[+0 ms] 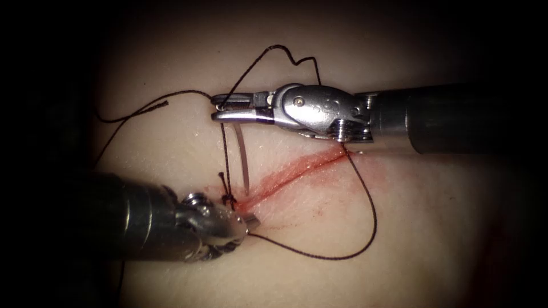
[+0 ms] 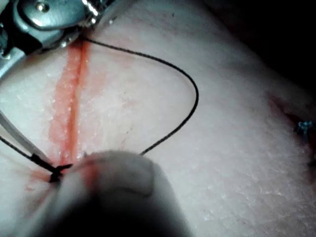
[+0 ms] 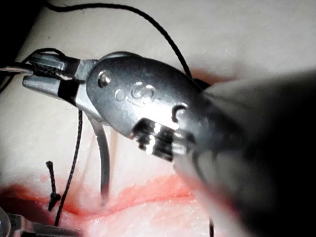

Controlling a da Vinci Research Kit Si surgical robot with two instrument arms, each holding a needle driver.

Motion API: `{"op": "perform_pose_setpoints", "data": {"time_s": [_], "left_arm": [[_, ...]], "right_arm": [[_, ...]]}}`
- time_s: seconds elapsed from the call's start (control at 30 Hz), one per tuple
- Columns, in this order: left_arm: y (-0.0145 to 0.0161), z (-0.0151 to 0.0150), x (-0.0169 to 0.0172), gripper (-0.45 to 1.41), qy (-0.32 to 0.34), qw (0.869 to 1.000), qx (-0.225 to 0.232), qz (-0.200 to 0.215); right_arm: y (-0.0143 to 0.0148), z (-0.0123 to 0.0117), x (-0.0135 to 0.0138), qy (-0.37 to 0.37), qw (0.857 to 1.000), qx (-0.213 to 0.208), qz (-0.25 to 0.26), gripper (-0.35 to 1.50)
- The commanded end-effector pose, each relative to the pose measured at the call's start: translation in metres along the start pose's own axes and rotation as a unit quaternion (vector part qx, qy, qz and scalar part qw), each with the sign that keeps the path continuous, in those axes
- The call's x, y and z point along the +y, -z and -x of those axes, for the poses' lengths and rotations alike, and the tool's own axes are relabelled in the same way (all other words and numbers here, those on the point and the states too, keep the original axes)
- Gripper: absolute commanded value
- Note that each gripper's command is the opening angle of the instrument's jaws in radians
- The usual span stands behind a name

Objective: Wound Closure

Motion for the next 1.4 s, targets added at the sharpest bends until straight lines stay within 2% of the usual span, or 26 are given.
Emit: {"op": "perform_pose_setpoints", "data": {"time_s": [0.03, 0.27, 0.57, 0.7, 0.8, 1.1, 1.4], "left_arm": [[-0.0007, 0.0000, 0.0004, -0.45, -0.003, 1.000, -0.001, -0.001], [-0.0009, 0.0003, 0.0004, -0.45, -0.003, 1.000, -0.009, -0.004], [-0.0012, 0.0006, 0.0005, -0.45, -0.005, 1.000, -0.014, -0.006], [-0.0012, 0.0007, 0.0003, -0.45, -0.006, 1.000, -0.017, -0.006], [-0.0013, 0.0009, 0.0001, -0.45, -0.006, 1.000, -0.020, -0.007], [-0.0013, 0.0010, 0.0000, -0.45, -0.007, 1.000, -0.022, -0.008], [-0.0013, 0.0010, 0.0001, -0.45, -0.007, 1.000, -0.022, -0.007]], "right_arm": [[-0.0009, -0.0004, 0.0012, -0.002, 1.000, 0.001, 0.005, -0.35], [-0.0016, -0.0006, 0.0032, -0.078, 0.997, -0.005, 0.000, -0.35], [-0.0013, 0.0002, 0.0041, -0.163, 0.986, -0.021, -0.011, -0.35], [-0.0010, 0.0019, 0.0028, -0.219, 0.974, -0.041, -0.031, -0.35], [-0.0010, 0.0027, 0.0019, -0.275, 0.960, -0.049, -0.034, -0.35], [-0.0010, 0.0039, 0.0005, -0.327, 0.942, -0.061, -0.041, -0.35], [-0.0007, 0.0050, -0.0007, -0.390, 0.917, -0.071, -0.033, -0.35]]}}
